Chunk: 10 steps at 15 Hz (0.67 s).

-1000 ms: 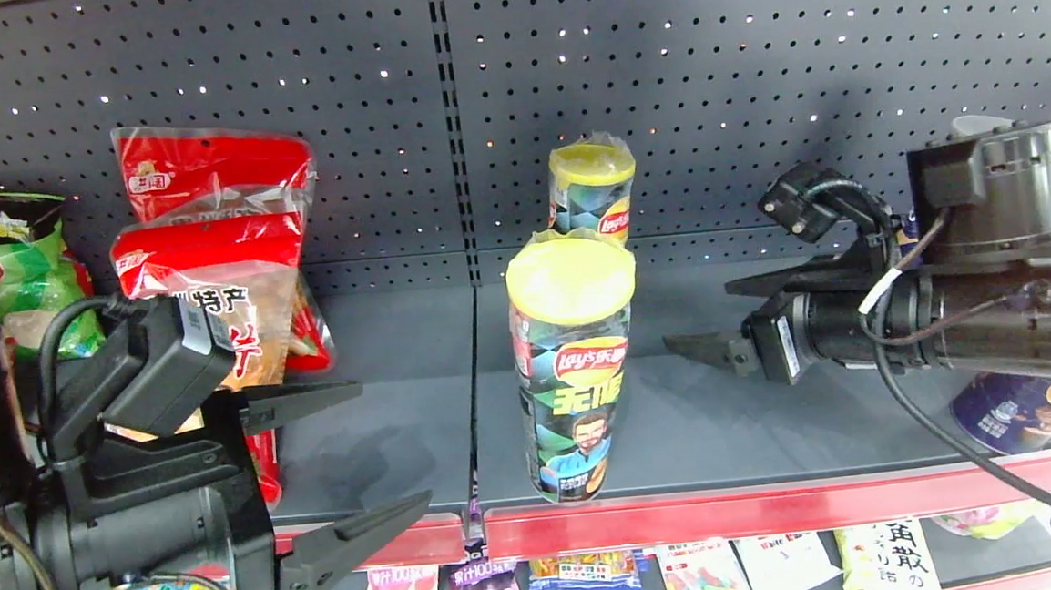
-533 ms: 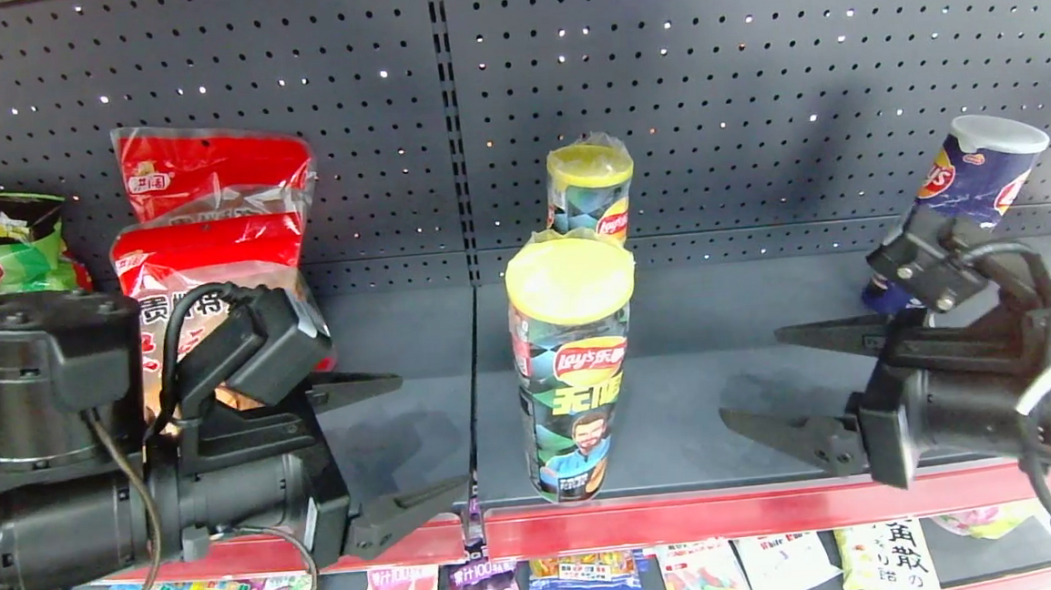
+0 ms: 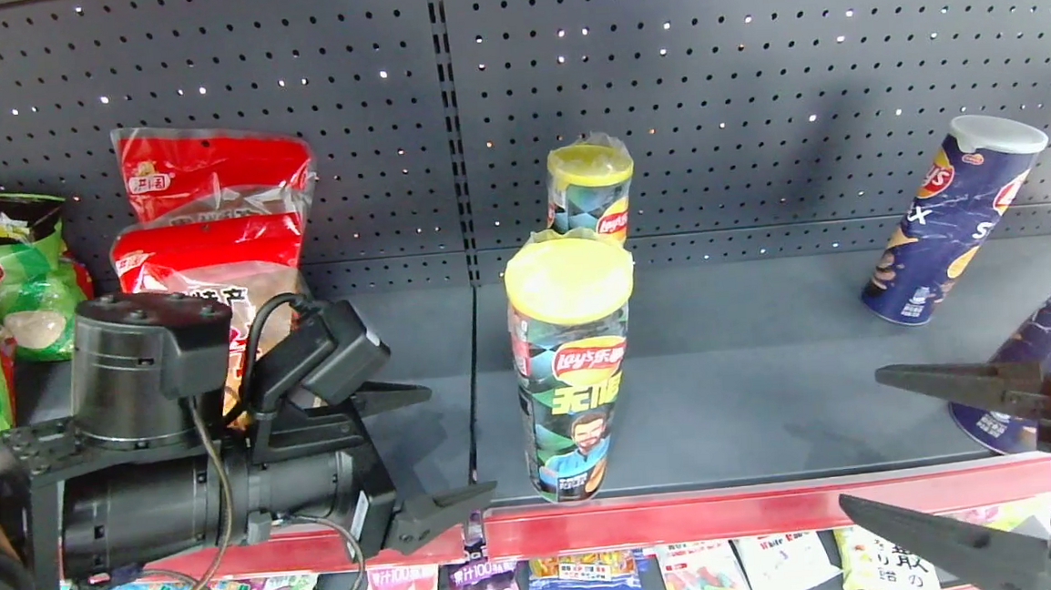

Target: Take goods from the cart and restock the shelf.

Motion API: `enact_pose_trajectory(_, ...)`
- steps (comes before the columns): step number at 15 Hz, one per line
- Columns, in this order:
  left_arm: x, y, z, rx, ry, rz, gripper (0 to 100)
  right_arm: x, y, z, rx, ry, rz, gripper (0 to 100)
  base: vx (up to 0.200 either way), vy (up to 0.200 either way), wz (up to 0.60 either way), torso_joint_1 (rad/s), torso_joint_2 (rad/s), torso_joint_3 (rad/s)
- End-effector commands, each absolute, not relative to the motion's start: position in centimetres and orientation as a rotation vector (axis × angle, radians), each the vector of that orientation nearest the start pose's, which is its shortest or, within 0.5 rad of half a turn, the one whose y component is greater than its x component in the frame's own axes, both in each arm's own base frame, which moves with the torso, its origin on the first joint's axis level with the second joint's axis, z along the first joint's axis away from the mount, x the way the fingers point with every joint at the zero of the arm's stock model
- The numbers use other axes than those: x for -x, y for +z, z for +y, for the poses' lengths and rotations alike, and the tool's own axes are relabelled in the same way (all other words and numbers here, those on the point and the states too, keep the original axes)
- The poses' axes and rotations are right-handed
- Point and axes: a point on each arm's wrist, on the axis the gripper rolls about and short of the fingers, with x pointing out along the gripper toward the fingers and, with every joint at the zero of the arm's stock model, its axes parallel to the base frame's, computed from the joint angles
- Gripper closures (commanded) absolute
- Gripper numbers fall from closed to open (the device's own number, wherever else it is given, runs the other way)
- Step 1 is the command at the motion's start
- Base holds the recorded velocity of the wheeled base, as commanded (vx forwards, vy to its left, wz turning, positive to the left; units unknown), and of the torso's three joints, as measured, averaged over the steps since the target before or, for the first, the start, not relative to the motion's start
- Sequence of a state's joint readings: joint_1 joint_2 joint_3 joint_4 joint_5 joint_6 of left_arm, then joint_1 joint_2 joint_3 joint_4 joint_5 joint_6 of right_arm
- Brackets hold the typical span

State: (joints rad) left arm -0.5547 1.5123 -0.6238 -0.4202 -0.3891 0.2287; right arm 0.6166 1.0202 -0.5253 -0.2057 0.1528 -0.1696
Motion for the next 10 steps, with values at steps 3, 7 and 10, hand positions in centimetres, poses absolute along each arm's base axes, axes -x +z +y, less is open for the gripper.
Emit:
enact_pose_trajectory(3, -21.1, 15.9, -14.5, -0.253, -0.995, 0.406, 0, -9.8, 21.9, 7.4, 0.217, 0.78, 0.167, 0, 0.0, 0.0, 0.0, 0.0, 0.0, 0.0)
enact_pose_trajectory(7, -22.1, 15.5, -15.2, -0.259, -0.986, 0.421, 0, -9.5, 22.2, 7.1, 0.212, 0.767, 0.148, 0, 0.0, 0.0, 0.0, 0.0, 0.0, 0.0)
enact_pose_trajectory(10, -23.4, 15.7, -16.0, -0.261, -0.975, 0.41, 0, -9.6, 22.3, 6.8, 0.208, 0.745, 0.143, 0, 0.0, 0.0, 0.0, 0.0, 0.0, 0.0)
